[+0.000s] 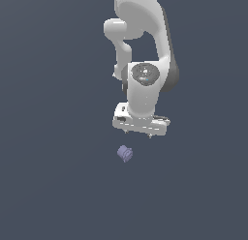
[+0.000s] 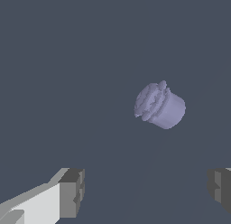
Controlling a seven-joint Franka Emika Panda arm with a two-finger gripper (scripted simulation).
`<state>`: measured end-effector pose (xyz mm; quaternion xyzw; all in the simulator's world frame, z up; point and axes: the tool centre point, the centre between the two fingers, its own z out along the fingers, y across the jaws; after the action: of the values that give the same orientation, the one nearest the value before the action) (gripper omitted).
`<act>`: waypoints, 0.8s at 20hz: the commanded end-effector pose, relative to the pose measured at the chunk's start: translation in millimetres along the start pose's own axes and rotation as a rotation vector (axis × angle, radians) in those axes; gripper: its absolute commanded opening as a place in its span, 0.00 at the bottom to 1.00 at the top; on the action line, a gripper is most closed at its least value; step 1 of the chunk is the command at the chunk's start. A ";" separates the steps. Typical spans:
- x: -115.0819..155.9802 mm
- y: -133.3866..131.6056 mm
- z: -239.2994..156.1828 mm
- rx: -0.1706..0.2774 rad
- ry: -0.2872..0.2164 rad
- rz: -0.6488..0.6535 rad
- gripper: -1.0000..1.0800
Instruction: Pick up the object and move it to a goal position.
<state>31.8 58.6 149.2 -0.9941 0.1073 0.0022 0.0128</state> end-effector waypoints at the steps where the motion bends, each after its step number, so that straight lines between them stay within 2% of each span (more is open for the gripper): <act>1: 9.5 7.0 9.8 -0.002 0.000 0.085 0.96; 9: 34.8 28.2 38.8 -0.012 0.005 0.325 0.96; 16: 46.9 39.9 54.3 -0.020 0.011 0.447 0.96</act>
<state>67.1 13.4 96.3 -0.9493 0.3142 0.0014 0.0024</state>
